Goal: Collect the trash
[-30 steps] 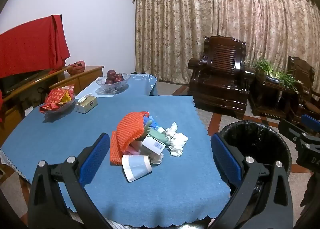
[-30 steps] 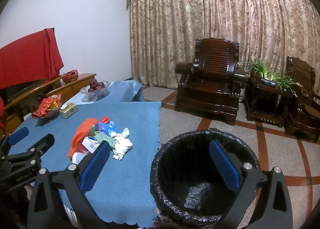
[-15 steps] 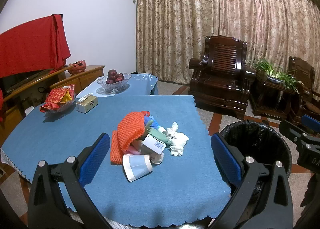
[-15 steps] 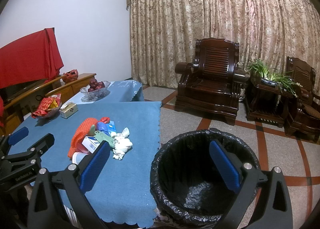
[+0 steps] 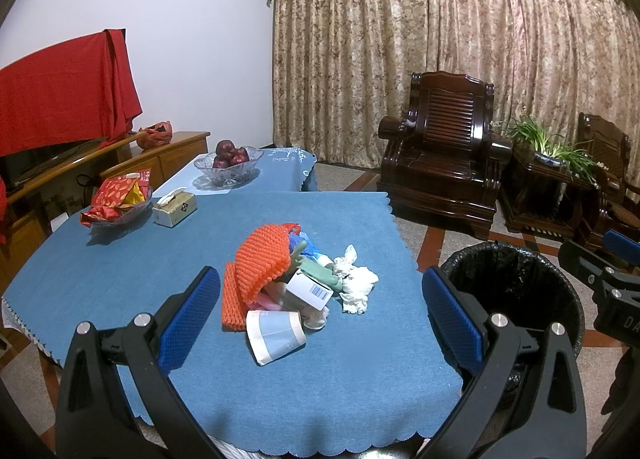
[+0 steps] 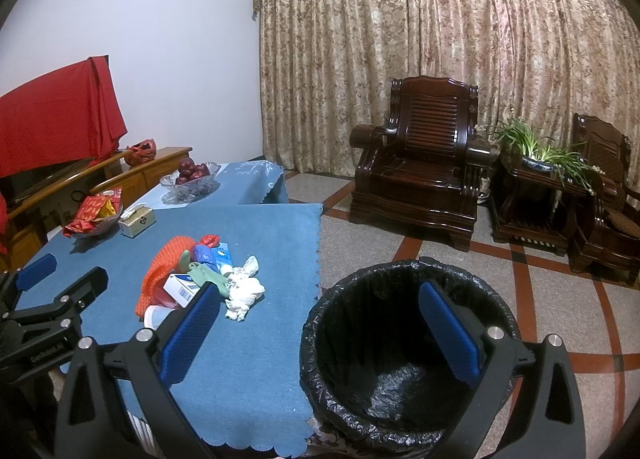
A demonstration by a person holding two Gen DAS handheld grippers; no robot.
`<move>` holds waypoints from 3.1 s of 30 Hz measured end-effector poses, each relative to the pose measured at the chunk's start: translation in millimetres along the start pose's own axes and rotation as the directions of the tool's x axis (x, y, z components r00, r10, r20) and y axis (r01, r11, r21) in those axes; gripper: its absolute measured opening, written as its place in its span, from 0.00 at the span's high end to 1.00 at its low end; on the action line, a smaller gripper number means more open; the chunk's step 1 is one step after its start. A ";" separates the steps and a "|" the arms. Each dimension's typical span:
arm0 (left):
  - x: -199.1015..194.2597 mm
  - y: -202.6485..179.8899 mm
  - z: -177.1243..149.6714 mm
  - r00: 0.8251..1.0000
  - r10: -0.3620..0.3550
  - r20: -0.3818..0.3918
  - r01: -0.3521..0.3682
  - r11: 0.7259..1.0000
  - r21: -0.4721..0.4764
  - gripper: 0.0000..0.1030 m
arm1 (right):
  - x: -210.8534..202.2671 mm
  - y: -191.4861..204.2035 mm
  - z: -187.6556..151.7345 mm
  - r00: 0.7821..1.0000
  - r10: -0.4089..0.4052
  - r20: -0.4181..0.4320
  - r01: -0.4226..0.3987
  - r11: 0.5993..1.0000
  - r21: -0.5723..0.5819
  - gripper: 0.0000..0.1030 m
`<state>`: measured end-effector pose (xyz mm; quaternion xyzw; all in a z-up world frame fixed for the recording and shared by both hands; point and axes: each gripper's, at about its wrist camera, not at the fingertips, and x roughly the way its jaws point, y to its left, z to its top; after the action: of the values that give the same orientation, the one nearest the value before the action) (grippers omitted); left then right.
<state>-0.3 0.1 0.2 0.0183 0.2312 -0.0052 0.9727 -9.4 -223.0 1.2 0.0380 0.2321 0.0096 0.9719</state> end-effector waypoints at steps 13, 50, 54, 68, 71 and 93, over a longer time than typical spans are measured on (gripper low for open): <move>0.0 0.0 0.0 1.000 0.000 0.000 0.000 1.000 0.000 0.05 | 0.5 -0.1 -0.1 1.000 -0.001 -0.001 0.001 1.000 0.000 0.06; -0.3 -0.5 -0.4 1.000 0.000 -0.005 0.000 1.000 -0.004 0.05 | 6.1 1.9 -5.1 1.000 0.004 -0.011 -0.004 1.000 0.000 0.06; 3.0 -0.2 -2.9 1.000 -0.001 -0.009 0.001 1.000 -0.008 0.05 | 7.4 5.2 -8.3 1.000 0.007 -0.016 -0.007 1.000 -0.004 0.06; 32.1 50.9 -14.7 0.995 0.095 -0.017 -0.096 0.992 -0.080 0.05 | 40.5 21.7 0.3 0.997 0.062 -0.050 -0.063 0.998 -0.018 0.06; 45.9 68.1 -15.7 0.988 0.148 -0.041 -0.151 0.986 -0.068 0.05 | 54.9 31.7 -0.3 0.995 0.082 -0.056 -0.084 0.996 -0.030 0.06; 134.1 89.2 -66.3 0.976 0.113 -0.188 -0.128 0.989 -0.069 0.05 | 143.6 62.1 -35.8 0.976 0.147 -0.159 -0.160 0.984 -0.073 0.08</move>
<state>91.3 91.5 -116.4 -0.0065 0.3183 0.0650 0.9457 102.5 -153.4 -90.4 0.0135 0.3017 0.0973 0.9483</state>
